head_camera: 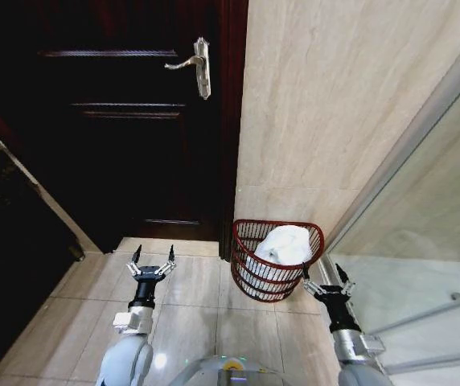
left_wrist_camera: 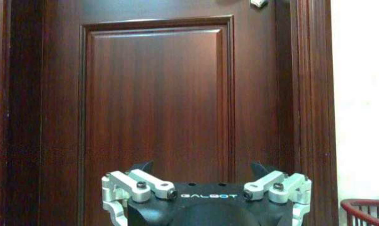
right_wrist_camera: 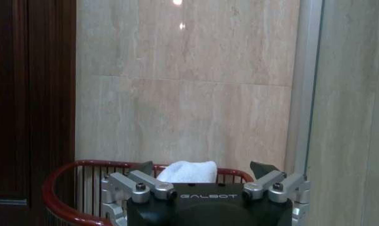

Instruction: Discard the used towel into the hamper.

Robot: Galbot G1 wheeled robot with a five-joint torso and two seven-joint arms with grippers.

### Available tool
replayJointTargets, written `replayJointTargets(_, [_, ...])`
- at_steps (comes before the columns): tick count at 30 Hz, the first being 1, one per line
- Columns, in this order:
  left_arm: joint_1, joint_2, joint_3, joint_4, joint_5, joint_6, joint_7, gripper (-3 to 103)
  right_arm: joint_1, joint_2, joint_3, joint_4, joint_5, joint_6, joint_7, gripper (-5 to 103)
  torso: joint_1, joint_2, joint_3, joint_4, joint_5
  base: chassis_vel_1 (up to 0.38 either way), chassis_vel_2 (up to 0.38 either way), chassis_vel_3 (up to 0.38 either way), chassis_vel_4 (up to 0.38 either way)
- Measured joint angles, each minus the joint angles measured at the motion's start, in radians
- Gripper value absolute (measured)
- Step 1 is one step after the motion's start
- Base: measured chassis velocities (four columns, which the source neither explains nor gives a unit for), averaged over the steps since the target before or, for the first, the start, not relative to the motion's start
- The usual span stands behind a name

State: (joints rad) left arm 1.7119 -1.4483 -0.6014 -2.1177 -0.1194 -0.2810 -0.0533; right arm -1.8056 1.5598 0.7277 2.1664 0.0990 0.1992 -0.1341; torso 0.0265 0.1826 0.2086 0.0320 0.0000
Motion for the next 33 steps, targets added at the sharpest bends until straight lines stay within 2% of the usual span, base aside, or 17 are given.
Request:
replayJointTargets(26, [0.0, -0.002, 0.005, 0.016, -0.007, -0.021, -0.004, 100, 0.001, 0.01, 0.003, 0.004, 0.002, 0.004, 0.012, 100, -0.014, -0.06, -0.046, 0.0, 0.0, 0.0, 0.0, 0.0, 0.0])
replayJointTargets(33, [-0.013, 0.001, -0.003, 0.018, -0.028, -0.051, -0.006, 100, 0.003, 0.016, 0.004, 0.004, -0.002, 0.002, 0.011, 100, -0.014, -0.068, -0.054, 0.0, 0.0, 0.0, 0.0, 0.0, 0.0])
